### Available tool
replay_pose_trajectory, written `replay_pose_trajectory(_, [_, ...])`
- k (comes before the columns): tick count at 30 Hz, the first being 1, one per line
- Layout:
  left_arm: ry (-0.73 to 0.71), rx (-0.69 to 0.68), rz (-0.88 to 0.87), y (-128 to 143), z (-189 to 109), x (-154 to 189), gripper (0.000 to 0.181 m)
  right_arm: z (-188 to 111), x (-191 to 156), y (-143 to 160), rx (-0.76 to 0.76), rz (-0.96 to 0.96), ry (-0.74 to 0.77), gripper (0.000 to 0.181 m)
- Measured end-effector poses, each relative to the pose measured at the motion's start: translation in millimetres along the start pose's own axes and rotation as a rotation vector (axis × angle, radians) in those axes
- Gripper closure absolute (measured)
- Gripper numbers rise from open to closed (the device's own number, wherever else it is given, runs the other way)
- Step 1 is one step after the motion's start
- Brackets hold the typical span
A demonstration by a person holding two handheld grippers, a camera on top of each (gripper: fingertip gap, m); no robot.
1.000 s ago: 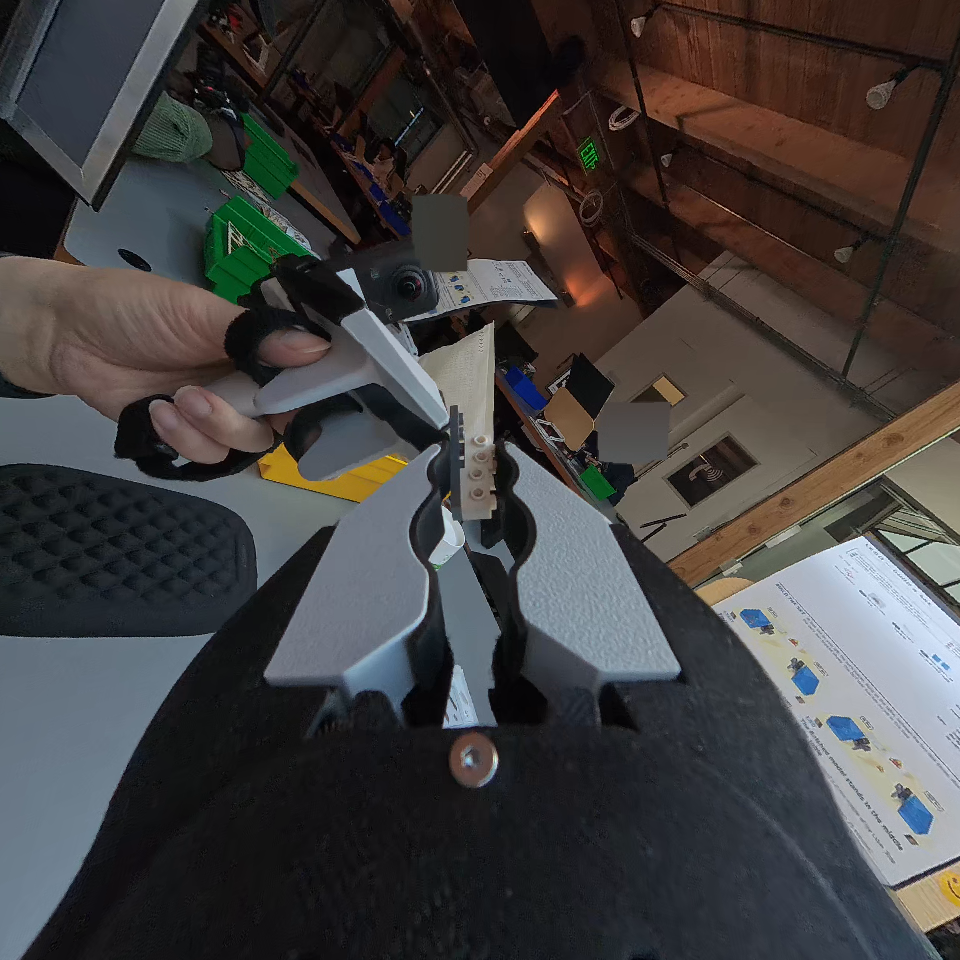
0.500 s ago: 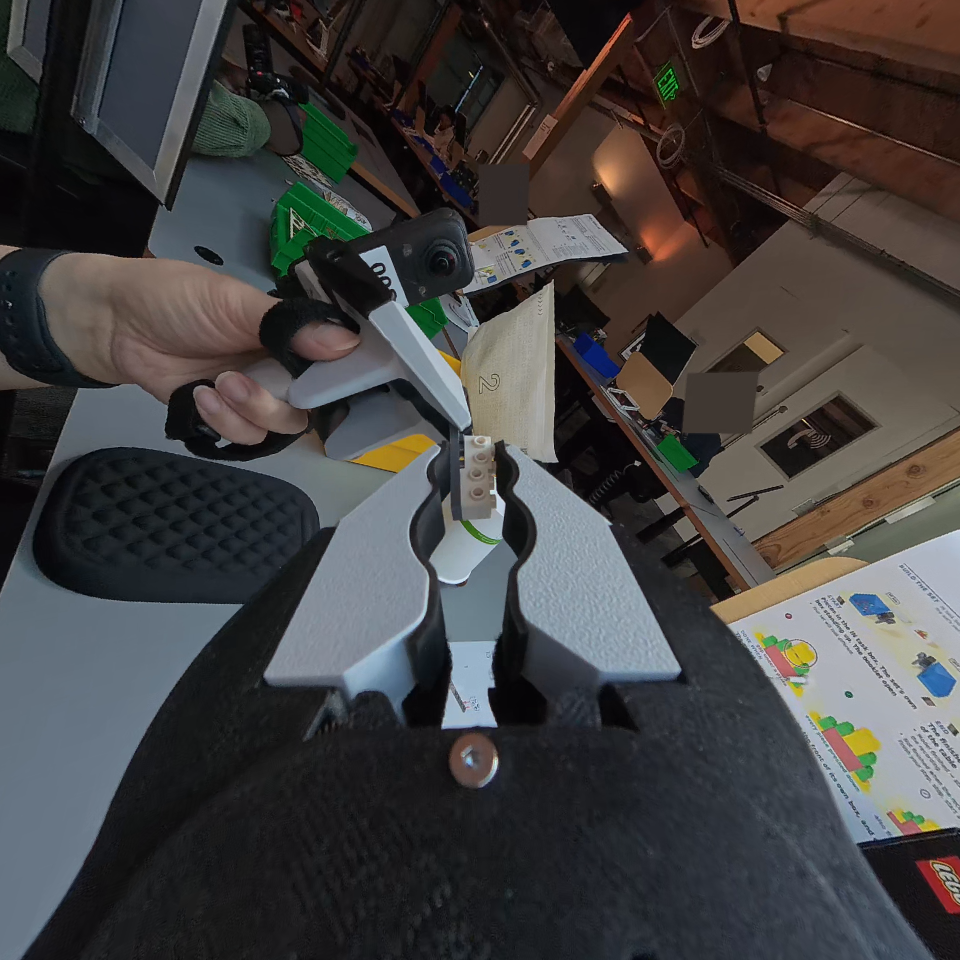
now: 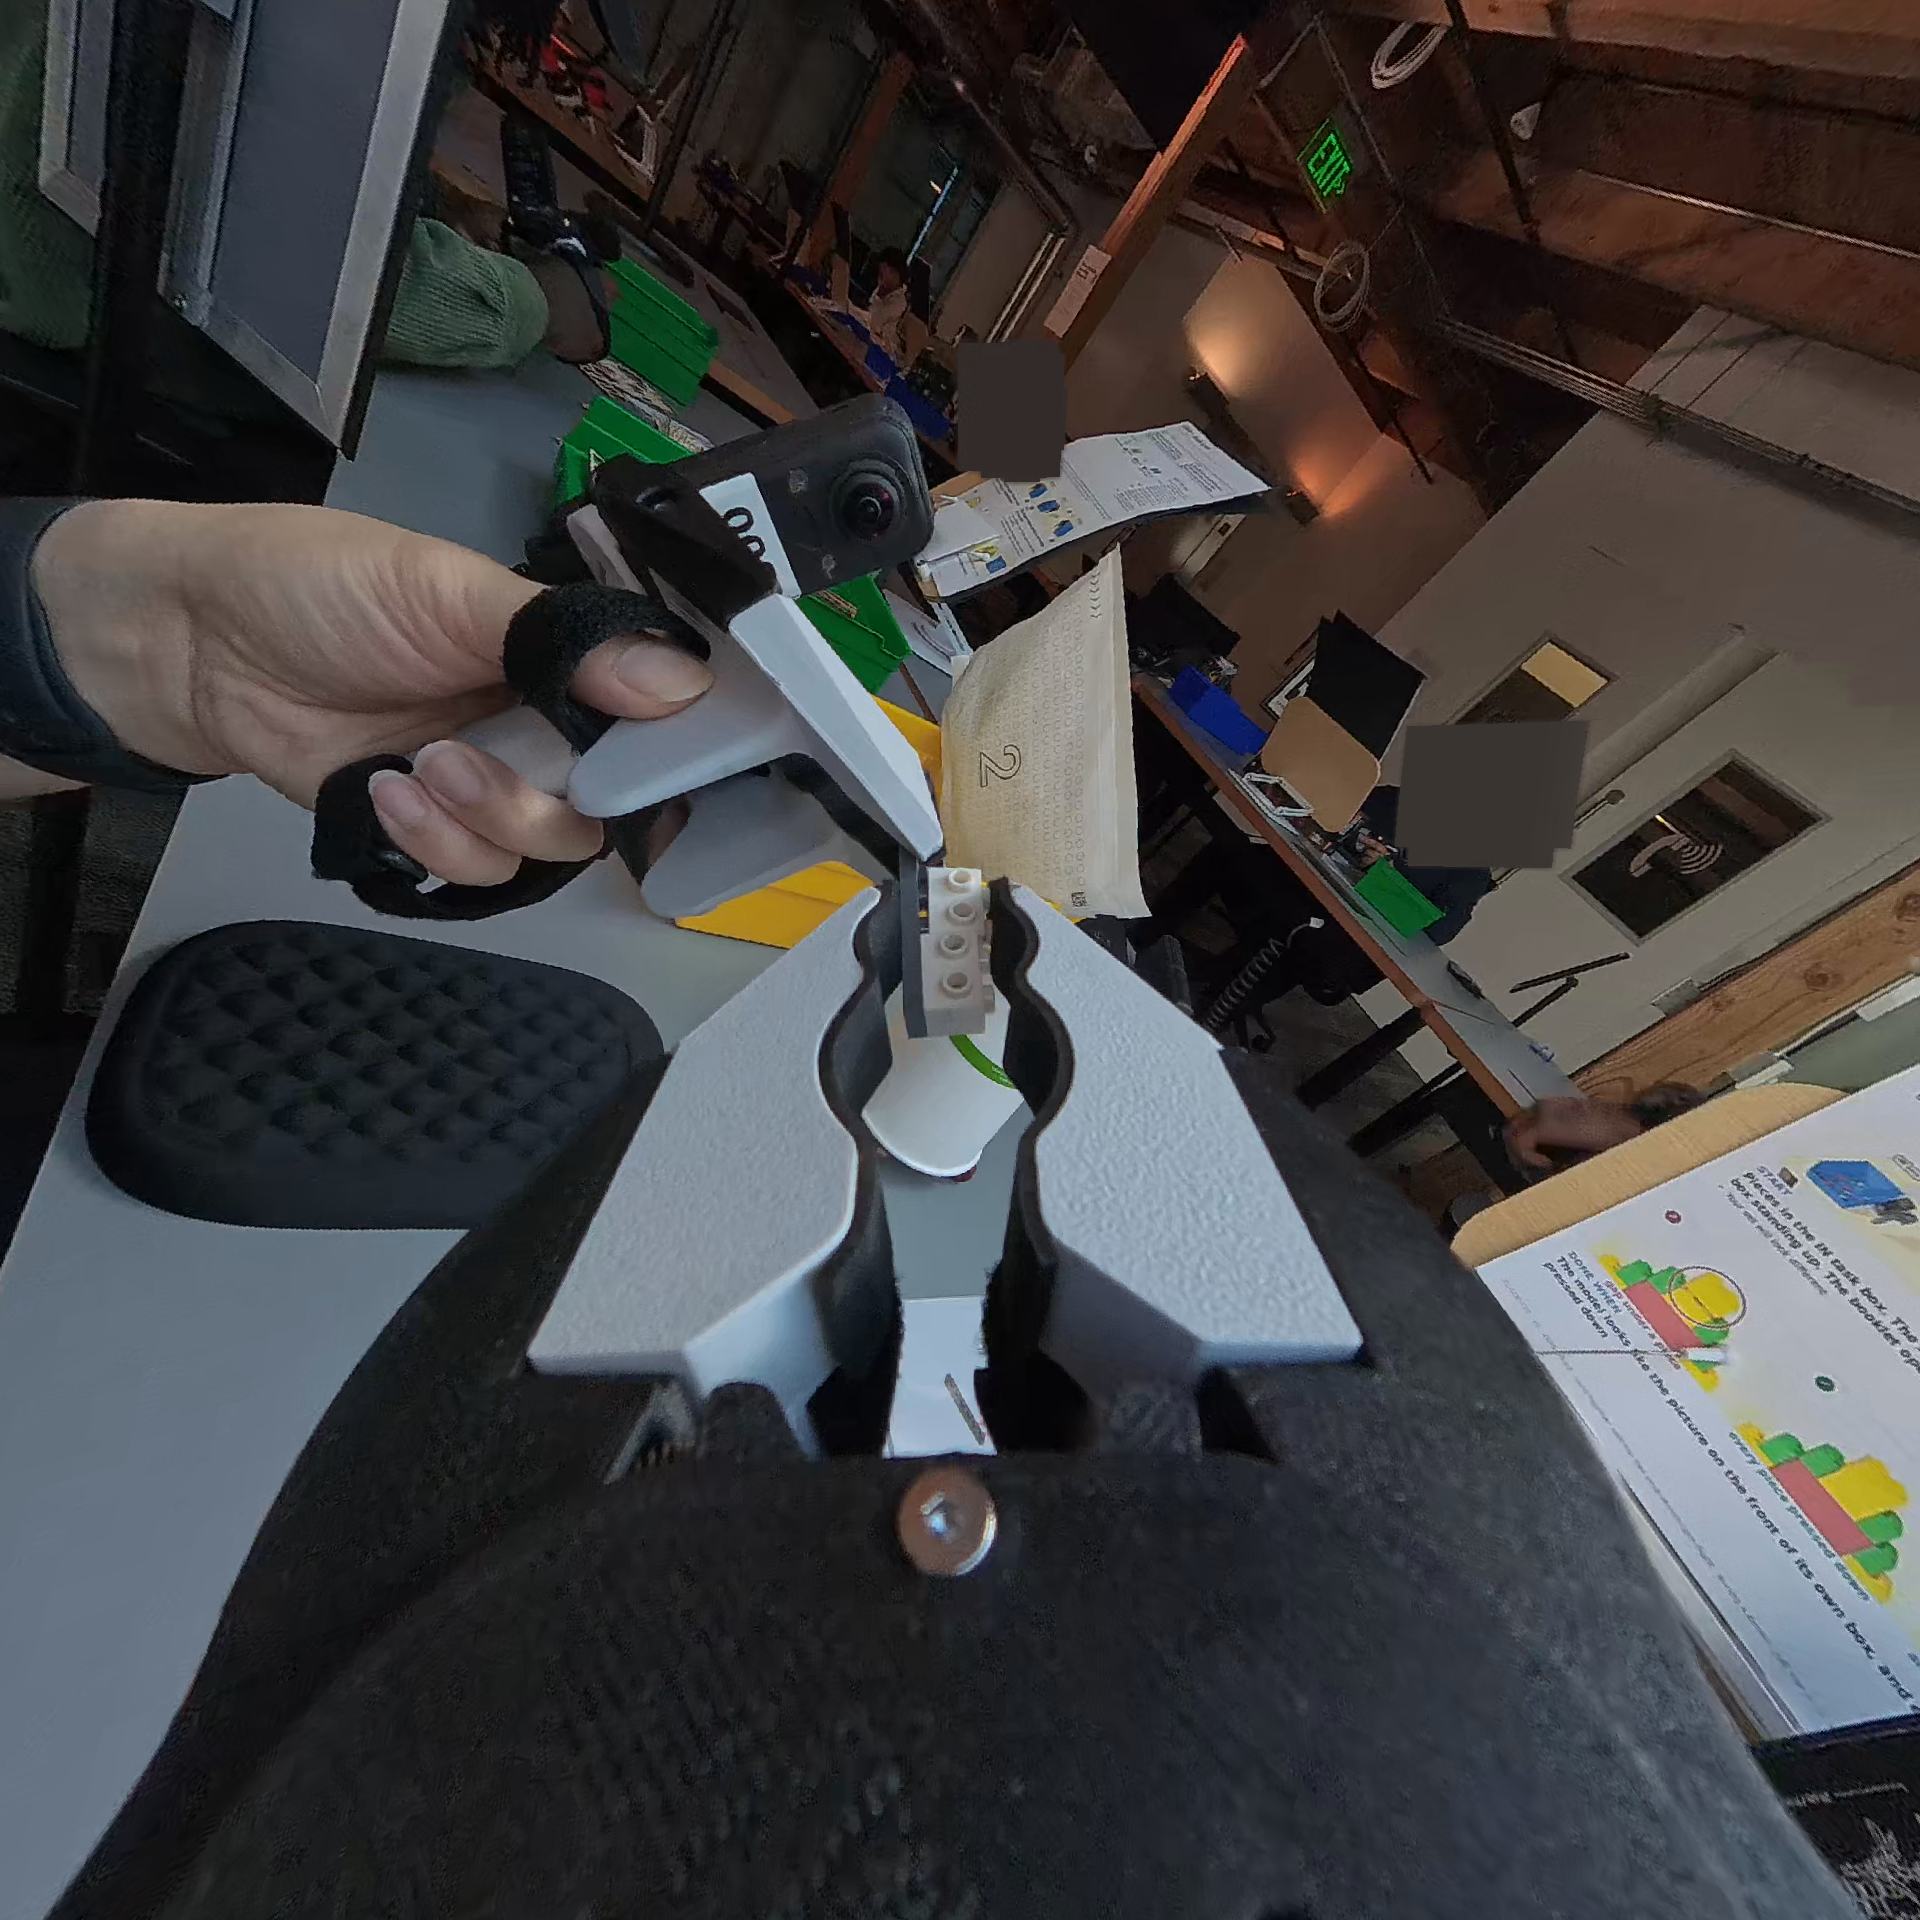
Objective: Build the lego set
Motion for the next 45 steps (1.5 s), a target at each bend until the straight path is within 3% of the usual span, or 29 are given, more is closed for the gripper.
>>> replay_pose_trajectory(2, [0.011,-0.022,0.020,-1,-1,1,0.175,0,-1,-1,0.012,-0.023,-0.003,0.166])
replay_pose_trajectory(5, [0.006,-0.058,0.008,-4,1,-2,0.159,-1,-2,-2,0.031,-0.034,-0.014,0.166])
replay_pose_trajectory(11, [0.063,-0.098,-0.011,-4,8,-5,0.172,-1,-3,2,0.024,-0.042,-0.045,0.166])
replay_pose_trajectory(20, [0.040,-0.156,0.039,-4,8,-1,0.172,-3,-4,4,0.038,0.024,-0.076,0.165])
replay_pose_trajectory(30, [0.027,-0.215,-0.031,-3,6,-5,0.172,-3,-10,8,0.022,-0.067,-0.077,0.167])
replay_pose_trajectory(35, [-0.019,-0.229,0.035,-4,4,-3,0.172,1,-2,15,0.049,0.175,-0.172,0.165])
replay_pose_trajectory(45, [-0.006,-0.262,0.014,-2,3,-3,0.172,0,-13,12,0.050,-0.007,-0.114,0.166])
Point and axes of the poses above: each gripper's, where its closed fingertips meet, z out along the fingers, y out of its underside, x = y × z across the jaws, the point moved 10 cm from there along -z, back along the fingers, and after that the axes turned 3 degrees about y, right-handed, at the moved point
